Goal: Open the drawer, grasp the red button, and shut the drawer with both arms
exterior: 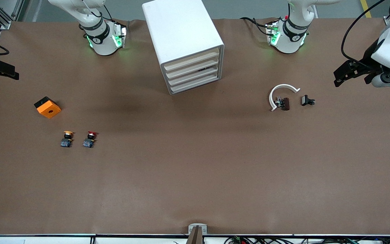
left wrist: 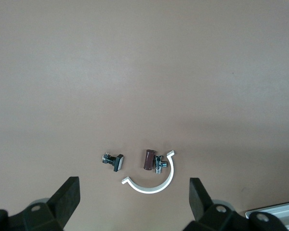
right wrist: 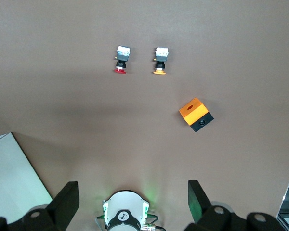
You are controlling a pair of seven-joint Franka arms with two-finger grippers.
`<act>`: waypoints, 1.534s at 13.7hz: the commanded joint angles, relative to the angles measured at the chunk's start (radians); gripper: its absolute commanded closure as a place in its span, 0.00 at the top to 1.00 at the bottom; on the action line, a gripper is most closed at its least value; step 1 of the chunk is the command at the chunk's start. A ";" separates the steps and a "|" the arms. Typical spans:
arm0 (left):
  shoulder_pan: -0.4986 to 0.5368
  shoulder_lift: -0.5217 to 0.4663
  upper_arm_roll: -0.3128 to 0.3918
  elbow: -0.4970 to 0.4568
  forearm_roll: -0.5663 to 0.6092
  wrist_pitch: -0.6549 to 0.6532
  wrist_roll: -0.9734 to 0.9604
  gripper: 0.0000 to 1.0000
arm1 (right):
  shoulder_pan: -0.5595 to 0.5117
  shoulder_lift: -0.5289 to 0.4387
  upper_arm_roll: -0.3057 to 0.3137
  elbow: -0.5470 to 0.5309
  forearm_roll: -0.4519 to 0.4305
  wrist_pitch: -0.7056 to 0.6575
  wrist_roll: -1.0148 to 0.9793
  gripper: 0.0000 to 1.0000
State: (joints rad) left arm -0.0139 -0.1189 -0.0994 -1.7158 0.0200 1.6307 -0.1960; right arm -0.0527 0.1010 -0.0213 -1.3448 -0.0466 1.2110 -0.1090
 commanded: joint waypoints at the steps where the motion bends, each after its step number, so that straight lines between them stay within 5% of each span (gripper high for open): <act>1: 0.003 -0.015 0.003 -0.010 -0.014 0.008 0.010 1.00 | 0.004 -0.009 0.006 0.012 -0.009 -0.028 0.000 1.00; 11: 0.015 -0.015 0.003 -0.005 -0.012 0.014 0.020 1.00 | -0.001 -0.156 0.000 -0.134 0.017 0.050 0.018 1.00; 16: 0.017 -0.004 0.003 0.016 -0.014 0.011 0.027 1.00 | -0.006 -0.228 0.047 -0.192 0.022 0.067 0.126 1.00; 21: 0.015 0.016 0.003 0.083 -0.003 -0.037 0.021 1.00 | -0.006 -0.270 0.015 -0.246 0.079 0.114 0.124 1.00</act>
State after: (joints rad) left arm -0.0010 -0.1192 -0.0993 -1.6859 0.0200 1.6358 -0.1950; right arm -0.0510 -0.1357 0.0144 -1.5445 -0.0137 1.2982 0.0010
